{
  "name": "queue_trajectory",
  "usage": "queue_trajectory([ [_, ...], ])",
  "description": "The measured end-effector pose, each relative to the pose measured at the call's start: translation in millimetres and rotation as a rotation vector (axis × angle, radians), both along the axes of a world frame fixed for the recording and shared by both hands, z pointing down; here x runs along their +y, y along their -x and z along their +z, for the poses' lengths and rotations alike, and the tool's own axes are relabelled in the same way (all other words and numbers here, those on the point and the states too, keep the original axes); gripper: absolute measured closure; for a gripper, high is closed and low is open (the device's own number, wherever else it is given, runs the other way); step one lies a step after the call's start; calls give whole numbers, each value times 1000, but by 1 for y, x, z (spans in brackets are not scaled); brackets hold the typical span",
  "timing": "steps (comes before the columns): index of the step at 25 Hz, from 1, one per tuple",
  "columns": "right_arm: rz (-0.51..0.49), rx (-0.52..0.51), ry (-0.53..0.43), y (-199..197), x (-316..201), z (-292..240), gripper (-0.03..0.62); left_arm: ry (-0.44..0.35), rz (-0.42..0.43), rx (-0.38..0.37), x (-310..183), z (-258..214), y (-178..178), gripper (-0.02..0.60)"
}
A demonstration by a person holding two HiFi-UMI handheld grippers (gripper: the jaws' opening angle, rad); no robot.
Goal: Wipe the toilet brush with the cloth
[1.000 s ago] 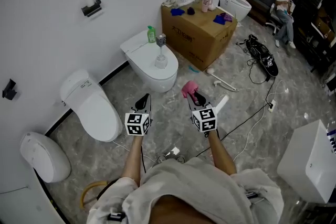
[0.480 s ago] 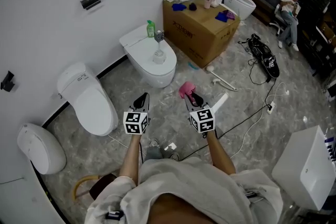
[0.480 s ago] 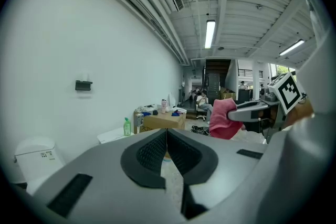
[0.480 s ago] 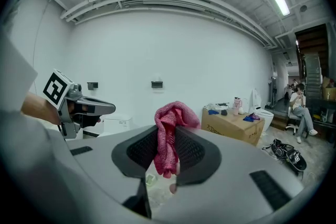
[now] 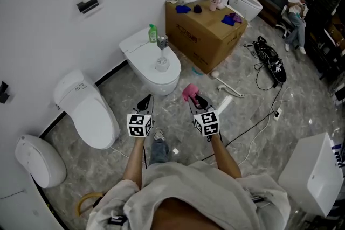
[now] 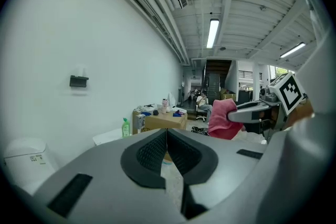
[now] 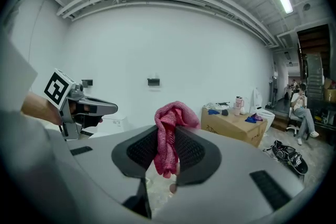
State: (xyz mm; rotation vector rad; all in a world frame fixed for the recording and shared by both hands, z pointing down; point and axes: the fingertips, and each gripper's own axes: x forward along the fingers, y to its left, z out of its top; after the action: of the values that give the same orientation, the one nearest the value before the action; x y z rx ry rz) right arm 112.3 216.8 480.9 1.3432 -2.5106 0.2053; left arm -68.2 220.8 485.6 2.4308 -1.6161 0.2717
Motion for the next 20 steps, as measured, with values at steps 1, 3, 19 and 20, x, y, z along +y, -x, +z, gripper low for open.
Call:
queue_trajectory([
  [1, 7, 2, 0, 3, -11, 0, 493, 0, 7, 5, -12, 1, 2, 561],
  [3, 22, 6, 1, 8, -32, -1, 493, 2, 24, 11, -36, 2, 5, 561],
  [19, 127, 46, -22, 74, -175, -24, 493, -4, 132, 53, -201, -10, 70, 561],
  [20, 132, 44, -22, 77, -179, -23, 493, -3, 137, 53, -207, -9, 73, 561],
])
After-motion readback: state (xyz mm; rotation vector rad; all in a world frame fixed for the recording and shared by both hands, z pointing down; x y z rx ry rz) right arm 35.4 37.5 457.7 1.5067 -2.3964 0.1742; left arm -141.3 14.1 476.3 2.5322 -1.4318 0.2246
